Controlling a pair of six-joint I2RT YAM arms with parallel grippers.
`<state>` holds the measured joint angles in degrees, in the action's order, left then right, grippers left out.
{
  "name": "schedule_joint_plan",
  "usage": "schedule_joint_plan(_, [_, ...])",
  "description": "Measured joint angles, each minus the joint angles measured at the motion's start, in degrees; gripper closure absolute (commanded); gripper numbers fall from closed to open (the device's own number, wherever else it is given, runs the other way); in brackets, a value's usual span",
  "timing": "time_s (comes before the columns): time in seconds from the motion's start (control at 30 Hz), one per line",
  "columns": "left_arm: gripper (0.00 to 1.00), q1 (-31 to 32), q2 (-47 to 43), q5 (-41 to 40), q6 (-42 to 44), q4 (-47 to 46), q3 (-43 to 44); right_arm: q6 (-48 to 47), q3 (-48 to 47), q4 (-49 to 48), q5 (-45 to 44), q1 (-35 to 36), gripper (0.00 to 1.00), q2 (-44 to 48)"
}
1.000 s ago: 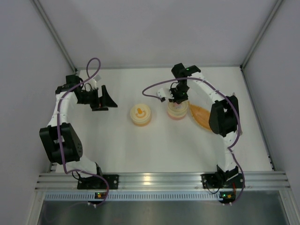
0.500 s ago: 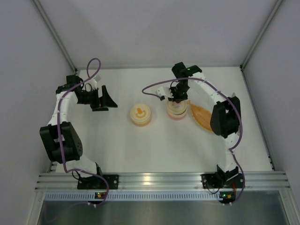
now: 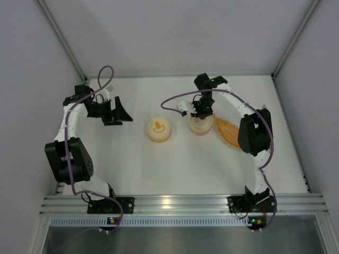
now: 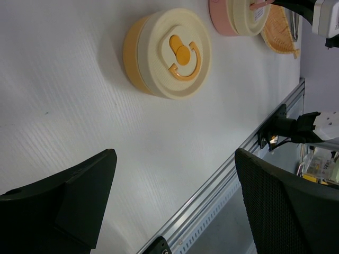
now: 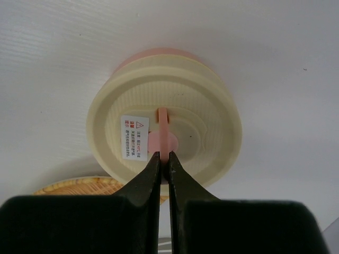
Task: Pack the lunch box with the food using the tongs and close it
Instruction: Close the box lid on the packing box.
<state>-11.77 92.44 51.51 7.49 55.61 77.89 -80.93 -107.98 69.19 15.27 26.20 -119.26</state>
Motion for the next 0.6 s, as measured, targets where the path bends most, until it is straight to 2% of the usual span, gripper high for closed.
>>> schedule_joint_plan(0.27, [0.02, -0.2, 0.0, 0.0, 0.13, 0.02, 0.0, -0.02, -0.15, -0.2, 0.13, -0.28, 1.0, 0.0])
schedule_joint_plan(0.6, [0.02, -0.2, 0.0, 0.02, 0.13, 0.0, 0.0, 0.09, -5.03, 0.55, 1.18, -0.5, 1.0, -0.15])
